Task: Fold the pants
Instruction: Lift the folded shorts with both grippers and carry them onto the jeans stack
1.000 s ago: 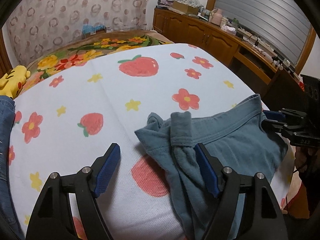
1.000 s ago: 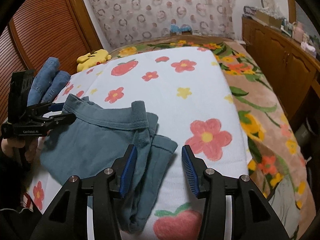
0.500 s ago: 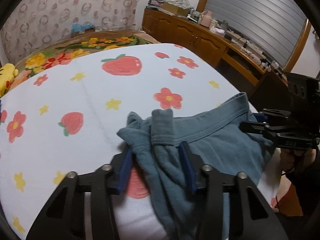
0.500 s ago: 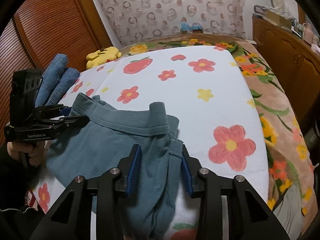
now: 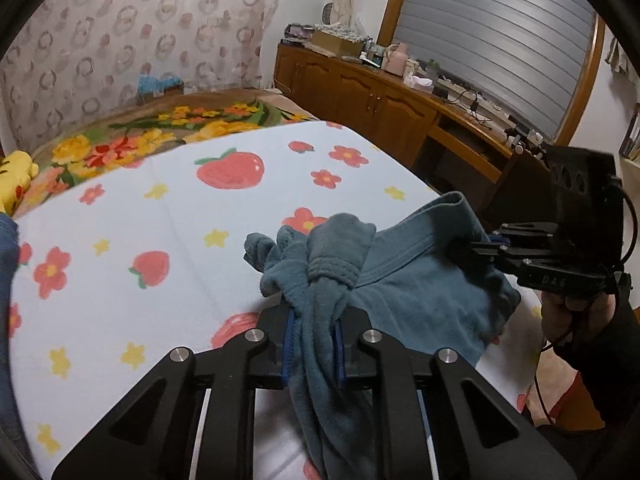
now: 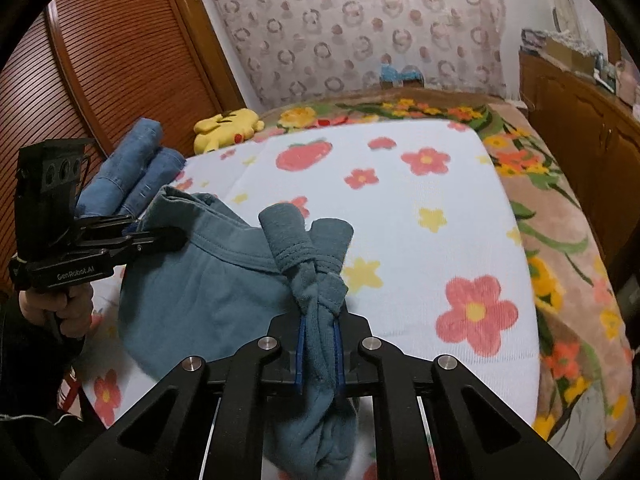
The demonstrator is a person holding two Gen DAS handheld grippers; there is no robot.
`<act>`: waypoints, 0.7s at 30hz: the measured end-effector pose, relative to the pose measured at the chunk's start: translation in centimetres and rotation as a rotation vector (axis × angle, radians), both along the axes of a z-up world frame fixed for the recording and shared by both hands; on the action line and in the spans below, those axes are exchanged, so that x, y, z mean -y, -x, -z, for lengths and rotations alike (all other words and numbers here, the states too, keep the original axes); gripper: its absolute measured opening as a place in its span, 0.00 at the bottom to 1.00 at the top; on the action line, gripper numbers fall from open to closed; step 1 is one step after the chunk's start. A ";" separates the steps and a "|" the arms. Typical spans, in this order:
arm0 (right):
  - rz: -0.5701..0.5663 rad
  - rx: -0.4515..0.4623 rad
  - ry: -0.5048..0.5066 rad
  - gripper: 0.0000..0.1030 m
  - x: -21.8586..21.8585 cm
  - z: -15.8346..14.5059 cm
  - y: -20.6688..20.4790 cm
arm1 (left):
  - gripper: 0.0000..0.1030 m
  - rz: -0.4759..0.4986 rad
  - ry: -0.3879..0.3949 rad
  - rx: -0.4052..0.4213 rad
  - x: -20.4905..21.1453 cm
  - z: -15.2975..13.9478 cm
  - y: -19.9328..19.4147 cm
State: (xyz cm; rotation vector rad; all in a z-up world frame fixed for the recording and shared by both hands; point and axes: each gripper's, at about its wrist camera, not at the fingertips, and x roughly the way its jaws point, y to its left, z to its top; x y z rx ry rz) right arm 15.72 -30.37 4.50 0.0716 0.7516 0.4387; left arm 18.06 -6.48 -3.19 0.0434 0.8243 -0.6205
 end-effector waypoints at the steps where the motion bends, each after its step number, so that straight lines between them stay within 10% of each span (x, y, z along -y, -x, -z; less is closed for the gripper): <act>1: -0.005 0.008 0.001 0.10 -0.2 -0.3 0.1 | 0.16 -0.006 -0.003 0.009 -0.2 -0.3 0.3; 21: -0.219 0.176 0.028 0.10 -8.5 -5.2 -1.5 | 0.16 -0.273 -0.017 0.200 -9.4 -7.1 3.6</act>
